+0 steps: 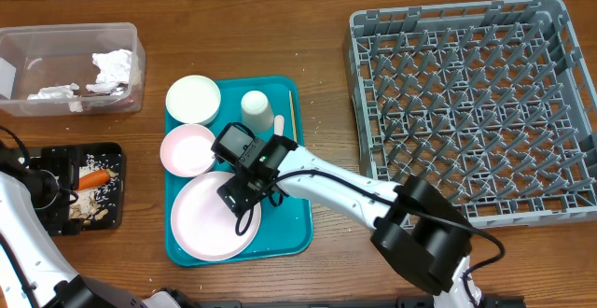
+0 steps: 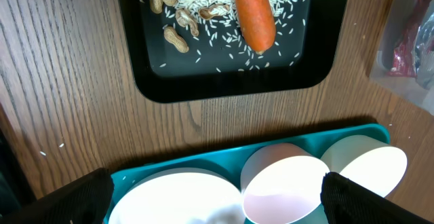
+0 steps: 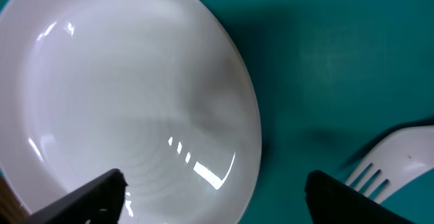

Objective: Sort waste into correct bins and load items into the dishwasher rack
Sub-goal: 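Close the right gripper on the white plate's rim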

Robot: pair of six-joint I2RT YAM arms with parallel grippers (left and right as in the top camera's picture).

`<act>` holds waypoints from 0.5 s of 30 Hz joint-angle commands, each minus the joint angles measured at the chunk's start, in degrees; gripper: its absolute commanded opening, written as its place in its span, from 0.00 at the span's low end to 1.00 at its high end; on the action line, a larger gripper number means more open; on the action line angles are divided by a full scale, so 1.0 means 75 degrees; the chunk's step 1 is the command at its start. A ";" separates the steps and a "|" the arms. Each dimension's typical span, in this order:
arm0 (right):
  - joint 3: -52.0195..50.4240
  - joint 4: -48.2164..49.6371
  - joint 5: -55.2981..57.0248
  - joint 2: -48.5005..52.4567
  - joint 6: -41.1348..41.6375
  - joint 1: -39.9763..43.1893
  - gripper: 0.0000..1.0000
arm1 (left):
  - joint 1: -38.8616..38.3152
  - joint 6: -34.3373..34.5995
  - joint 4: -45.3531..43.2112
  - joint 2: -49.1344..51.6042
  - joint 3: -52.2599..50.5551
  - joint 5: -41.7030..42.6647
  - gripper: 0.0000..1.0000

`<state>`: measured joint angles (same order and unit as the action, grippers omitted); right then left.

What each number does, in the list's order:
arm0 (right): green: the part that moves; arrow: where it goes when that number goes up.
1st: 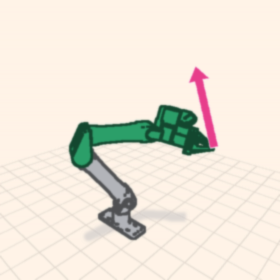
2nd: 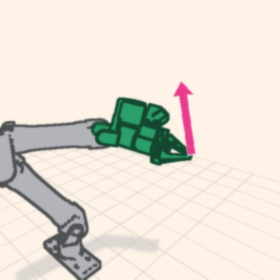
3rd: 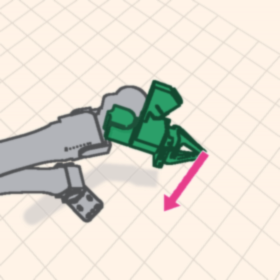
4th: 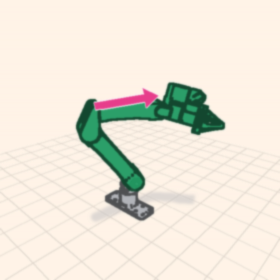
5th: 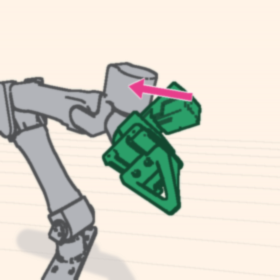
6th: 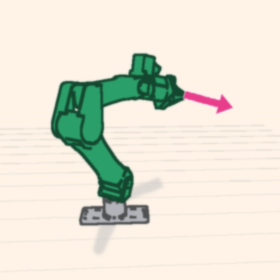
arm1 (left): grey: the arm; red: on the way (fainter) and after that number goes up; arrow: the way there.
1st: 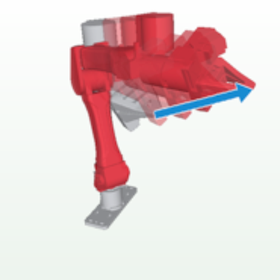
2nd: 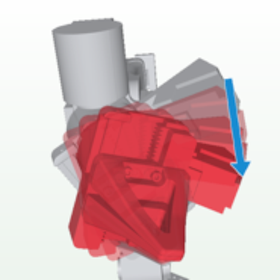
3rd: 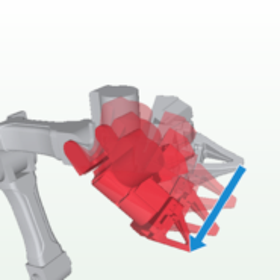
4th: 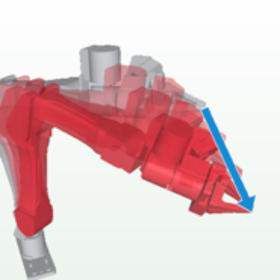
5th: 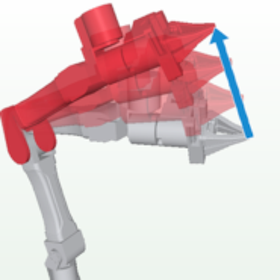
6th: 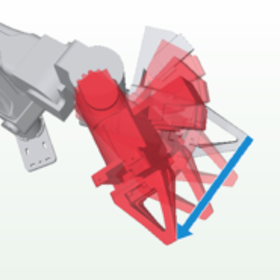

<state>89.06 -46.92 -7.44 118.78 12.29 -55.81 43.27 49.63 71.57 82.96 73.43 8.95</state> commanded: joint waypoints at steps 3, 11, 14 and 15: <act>0.0128 0.0047 0.0125 0.0289 0.0210 -0.0003 0.83 | 0.0029 0.0128 0.0017 0.0026 -0.0035 -0.0105 1.00; 0.0122 0.0070 0.0131 0.0399 0.0402 -0.0009 0.76 | 0.0029 0.0128 0.0020 0.0026 -0.0035 -0.0105 1.00; 0.0122 0.0085 0.0128 0.0560 0.0405 -0.0009 0.75 | 0.0029 0.0128 0.0020 0.0026 -0.0035 -0.0105 1.00; 0.0122 0.0082 0.0131 0.0612 0.0425 -0.0009 0.76 | 0.0029 0.0128 0.0020 0.0026 -0.0035 -0.0105 1.00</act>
<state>89.06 -46.50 -7.05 121.45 14.83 -55.88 43.27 49.63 71.57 82.96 73.43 8.80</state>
